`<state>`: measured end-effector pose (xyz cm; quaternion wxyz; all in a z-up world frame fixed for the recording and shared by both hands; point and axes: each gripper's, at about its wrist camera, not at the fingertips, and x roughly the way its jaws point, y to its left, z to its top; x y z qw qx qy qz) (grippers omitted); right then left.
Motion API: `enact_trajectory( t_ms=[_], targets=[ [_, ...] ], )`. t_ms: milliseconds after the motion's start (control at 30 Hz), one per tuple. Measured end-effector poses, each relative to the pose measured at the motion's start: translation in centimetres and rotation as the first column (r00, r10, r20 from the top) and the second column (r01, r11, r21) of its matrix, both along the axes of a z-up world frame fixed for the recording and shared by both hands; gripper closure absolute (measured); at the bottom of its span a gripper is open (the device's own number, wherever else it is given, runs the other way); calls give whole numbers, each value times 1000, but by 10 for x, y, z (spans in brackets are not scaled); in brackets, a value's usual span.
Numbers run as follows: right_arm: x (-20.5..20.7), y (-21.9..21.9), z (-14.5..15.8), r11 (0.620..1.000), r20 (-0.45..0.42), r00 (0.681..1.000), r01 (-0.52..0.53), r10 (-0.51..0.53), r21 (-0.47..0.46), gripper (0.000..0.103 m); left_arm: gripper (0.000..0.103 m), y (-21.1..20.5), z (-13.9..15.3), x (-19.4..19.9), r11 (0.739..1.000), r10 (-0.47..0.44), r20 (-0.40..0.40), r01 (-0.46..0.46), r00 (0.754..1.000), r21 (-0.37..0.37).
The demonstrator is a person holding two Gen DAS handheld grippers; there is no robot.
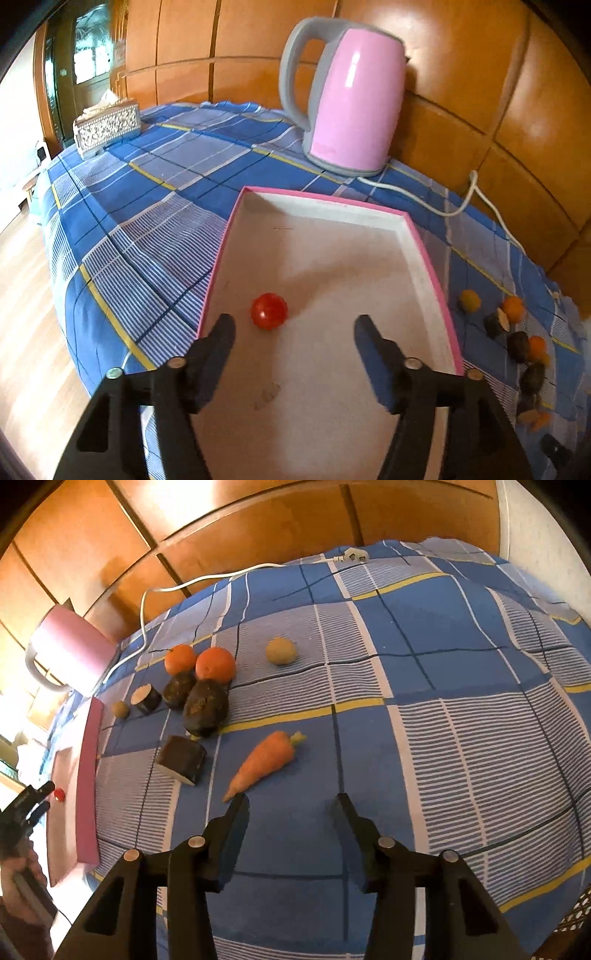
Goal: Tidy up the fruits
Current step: 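Carry the tomato into the white tray and open the left tool, then close the right tool around the orange carrot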
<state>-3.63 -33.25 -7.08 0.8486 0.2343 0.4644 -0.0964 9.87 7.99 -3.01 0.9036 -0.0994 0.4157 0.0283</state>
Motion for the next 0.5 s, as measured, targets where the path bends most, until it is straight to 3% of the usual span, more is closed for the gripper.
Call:
enact_trajectory(
  t_ms=[200, 333, 500],
  targets=[
    [8, 4, -1, 1000, 7, 1000, -9, 9, 17, 61, 16, -21, 11, -23, 998, -60, 21, 60, 998, 26],
    [14, 7, -1, 1000, 19, 1000, -14, 14, 14, 66, 13, -36, 13, -37, 995, -102, 30, 101, 994, 26],
    [22, 4, -1, 999, 37, 999, 1, -3, 40, 66, 11, -53, 10, -56, 992, -105, 48, 101, 993, 78]
  ],
)
